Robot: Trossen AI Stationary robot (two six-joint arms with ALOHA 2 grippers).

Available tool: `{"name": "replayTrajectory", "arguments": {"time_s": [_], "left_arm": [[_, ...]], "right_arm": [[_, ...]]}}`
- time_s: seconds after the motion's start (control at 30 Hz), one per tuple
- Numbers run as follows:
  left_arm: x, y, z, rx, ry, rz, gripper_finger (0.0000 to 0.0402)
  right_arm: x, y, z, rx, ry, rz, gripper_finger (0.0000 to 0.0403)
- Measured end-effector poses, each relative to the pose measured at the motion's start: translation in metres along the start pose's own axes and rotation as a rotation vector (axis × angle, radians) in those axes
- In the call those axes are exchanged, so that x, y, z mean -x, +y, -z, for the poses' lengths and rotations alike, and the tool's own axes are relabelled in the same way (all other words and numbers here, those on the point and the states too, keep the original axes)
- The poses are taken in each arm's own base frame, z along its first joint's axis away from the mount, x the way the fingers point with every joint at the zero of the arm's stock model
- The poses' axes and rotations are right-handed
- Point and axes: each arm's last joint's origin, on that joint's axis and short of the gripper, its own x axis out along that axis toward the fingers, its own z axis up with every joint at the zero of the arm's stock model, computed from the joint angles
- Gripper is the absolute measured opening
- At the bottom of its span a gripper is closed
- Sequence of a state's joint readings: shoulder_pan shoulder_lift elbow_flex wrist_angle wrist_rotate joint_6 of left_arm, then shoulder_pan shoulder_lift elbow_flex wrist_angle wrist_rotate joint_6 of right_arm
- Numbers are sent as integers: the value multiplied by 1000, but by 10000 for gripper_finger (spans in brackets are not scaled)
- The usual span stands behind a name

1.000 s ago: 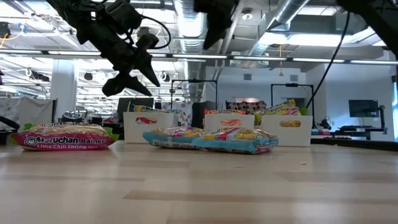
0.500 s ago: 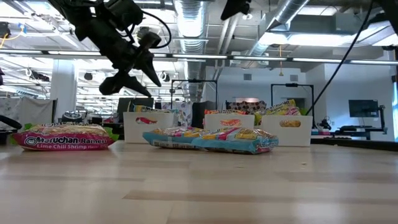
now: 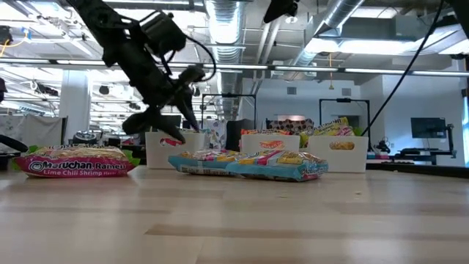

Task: Sort Maruchan noodles
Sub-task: Put the blue noodle pack into the left white bin

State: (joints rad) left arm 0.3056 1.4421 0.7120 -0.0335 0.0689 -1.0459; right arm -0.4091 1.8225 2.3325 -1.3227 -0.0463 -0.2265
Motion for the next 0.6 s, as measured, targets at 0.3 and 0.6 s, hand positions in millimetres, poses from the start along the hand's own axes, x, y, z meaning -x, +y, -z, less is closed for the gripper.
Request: {"name": "replayTrajectory", "arguments": {"time_s": [0.3,0.6], "left_arm": [[-34,13,6,43,57,-40,155],[-62,23,13,106,121,-34,154]], "right_arm": [[1,0,1,7,6,-2,31],[1,-1,1,-1,8,0,30]]}}
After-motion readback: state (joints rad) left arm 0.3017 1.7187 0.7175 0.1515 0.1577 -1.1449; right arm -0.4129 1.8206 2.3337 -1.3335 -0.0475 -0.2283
